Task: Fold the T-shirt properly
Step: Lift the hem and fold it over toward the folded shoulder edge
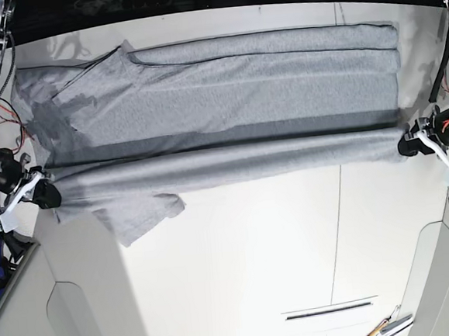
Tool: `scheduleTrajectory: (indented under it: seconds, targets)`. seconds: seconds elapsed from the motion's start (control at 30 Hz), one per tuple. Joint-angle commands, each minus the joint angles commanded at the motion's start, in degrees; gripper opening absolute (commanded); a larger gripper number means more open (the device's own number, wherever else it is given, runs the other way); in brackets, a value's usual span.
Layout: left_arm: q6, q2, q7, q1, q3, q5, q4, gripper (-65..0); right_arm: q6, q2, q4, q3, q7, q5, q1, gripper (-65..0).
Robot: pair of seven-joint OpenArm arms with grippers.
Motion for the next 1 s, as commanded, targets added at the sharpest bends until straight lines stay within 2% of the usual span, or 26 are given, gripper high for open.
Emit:
scheduleTrajectory:
  seconds: [0.13,0.17,0.23,0.27,0.3,0.43,0.5,0.6,0.73,0.83,0.93,1.0]
  targets:
    - [0.0,0.2,-2.0,1.4,0.0,0.0,0.0,-65.0,-0.24,-0.3,-0.2,0.4,3.9,0.4,-4.5,-65.0]
    - [0.0,0.2,-2.0,1.4,0.0,0.0,0.0,-65.0,-0.26,-0.3,-0.2,0.4,4.5,0.5,-5.2,-59.2]
    - [0.0,0.2,-2.0,1.4,0.0,-0.2,0.0,-65.0,-0.85,-0.3,-0.2,0.4,5.1,0.4,-5.7,-37.1]
    - [0.0,0.2,-2.0,1.4,0.0,-0.2,0.0,-65.0,-1.09,-0.3,-0.2,0.4,5.3,0.5,-5.5,-30.3]
    - [0.0,0.3,-2.0,1.4,0.0,-0.2,0.0,-65.0,-1.07,-0.3,-0.2,0.4,5.8,0.5,-5.2,-28.0]
    - [0.0,0.7,-2.4,2.5,0.0,-0.2,0.0,-65.0,-1.09,-0.5,-0.2,0.4,11.1,0.4,-4.3,-28.1]
    - [0.0,1.0,-2.7,3.1,0.0,-0.2,0.0,-65.0,-1.07,-1.3,-0.2,0.4,12.0,0.3,-3.2,-28.1]
    - [0.0,1.9,-2.8,3.2,0.0,0.4,0.0,-65.0,-1.14,-3.8,-0.2,0.4,12.4,-1.1,-0.2,-28.1]
    - [0.0,3.0,-2.9,3.2,0.0,1.1,0.0,-65.0,-1.84,-8.3,-0.8,0.1,13.1,-6.3,3.6,-28.1]
    - [0.0,3.0,-2.8,3.2,0.0,1.6,0.0,-65.0,-2.64,-9.8,-5.7,-2.6,16.0,-9.1,6.7,-28.1]
    - [0.0,3.0,-2.8,3.2,0.0,3.0,0.0,-65.0,-2.6,-10.1,-12.8,-7.2,18.6,-11.0,9.6,-28.1]
    - [0.0,3.0,-2.9,3.2,0.0,3.3,0.0,-65.0,-2.54,-10.5,-15.5,-10.1,18.6,-11.1,10.5,-28.2]
